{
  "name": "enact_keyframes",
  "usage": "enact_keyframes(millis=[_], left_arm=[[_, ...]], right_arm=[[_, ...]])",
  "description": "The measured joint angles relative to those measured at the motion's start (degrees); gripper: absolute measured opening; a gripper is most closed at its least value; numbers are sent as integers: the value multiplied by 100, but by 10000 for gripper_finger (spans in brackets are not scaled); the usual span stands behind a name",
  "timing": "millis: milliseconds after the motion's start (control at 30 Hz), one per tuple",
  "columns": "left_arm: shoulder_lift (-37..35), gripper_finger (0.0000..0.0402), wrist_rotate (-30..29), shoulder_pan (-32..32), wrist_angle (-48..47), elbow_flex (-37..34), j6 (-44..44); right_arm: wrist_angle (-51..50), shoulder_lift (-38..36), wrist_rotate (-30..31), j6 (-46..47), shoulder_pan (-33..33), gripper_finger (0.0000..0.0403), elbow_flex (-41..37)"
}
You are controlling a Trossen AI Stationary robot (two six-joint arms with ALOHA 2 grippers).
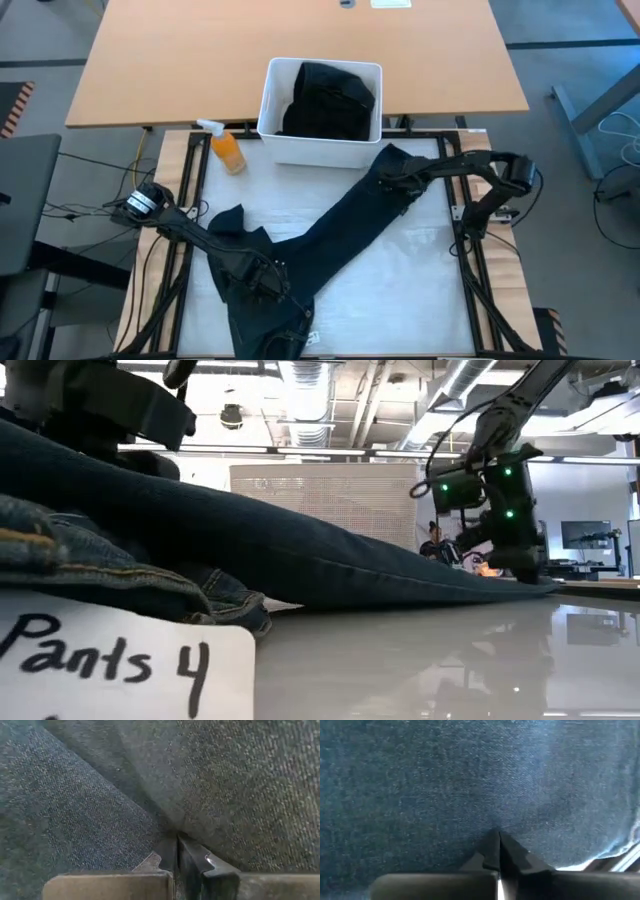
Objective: Fold laundry
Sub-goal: Fold the blue long pants
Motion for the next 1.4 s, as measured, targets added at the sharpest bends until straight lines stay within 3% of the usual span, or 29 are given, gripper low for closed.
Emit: enact_keyframes(millis=[100, 233, 433, 733, 1000, 1200, 1300, 1400], left_arm=[[-191, 0, -729, -55, -376, 31, -200], [-899, 0, -1628, -327, -774, 103, -658], [-1921, 0, -2824, -1166, 255, 117, -1843], [-1492, 7, -2395, -2557, 1940, 116, -2840], [-828, 97, -1695, -2828, 2355, 116, -3670], [-696, 172, -1737, -2647, 2204, 114, -2977], [-738, 188, -1809, -2503, 2006, 114, -2511], [-757, 189, -1820, -2316, 1752, 116, -2221]], right_arm=[[-572, 0, 146, 353, 37, 13, -23], [-1511, -323, 782, 1096, 78, 27, -50], [-1831, -1218, 1034, 1355, 194, 27, -40], [-1612, -2679, 1053, 1358, 322, 29, -33], [-1391, -3592, 683, 1375, 511, 28, -31], [616, -4242, 363, 1293, 2365, 23, -28], [2237, -4274, 601, 957, 3711, 23, -26], [3925, -3849, 1157, 62, 5068, 22, -20]])
